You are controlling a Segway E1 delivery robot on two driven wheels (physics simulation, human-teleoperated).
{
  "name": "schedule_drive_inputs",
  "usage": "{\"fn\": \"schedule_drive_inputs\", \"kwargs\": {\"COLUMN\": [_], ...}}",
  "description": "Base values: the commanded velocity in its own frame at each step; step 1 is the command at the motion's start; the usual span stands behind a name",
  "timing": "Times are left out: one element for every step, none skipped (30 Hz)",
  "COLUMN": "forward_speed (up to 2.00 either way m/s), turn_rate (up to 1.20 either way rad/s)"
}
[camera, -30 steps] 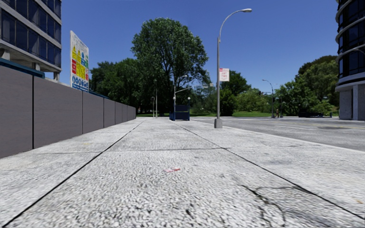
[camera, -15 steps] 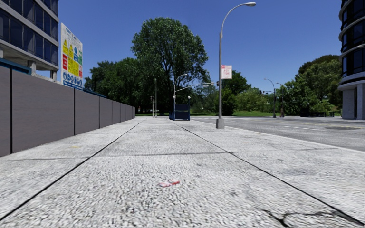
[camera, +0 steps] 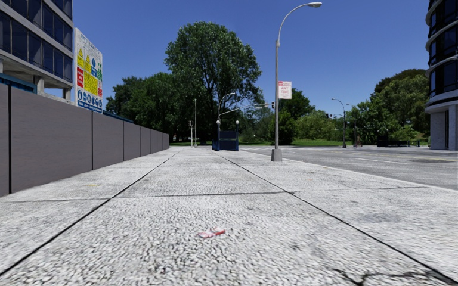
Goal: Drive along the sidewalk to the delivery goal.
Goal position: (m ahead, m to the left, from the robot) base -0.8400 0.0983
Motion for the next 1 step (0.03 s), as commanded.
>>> {"fn": "schedule_drive_inputs", "kwargs": {"forward_speed": [0.0], "turn_rate": [0.0]}}
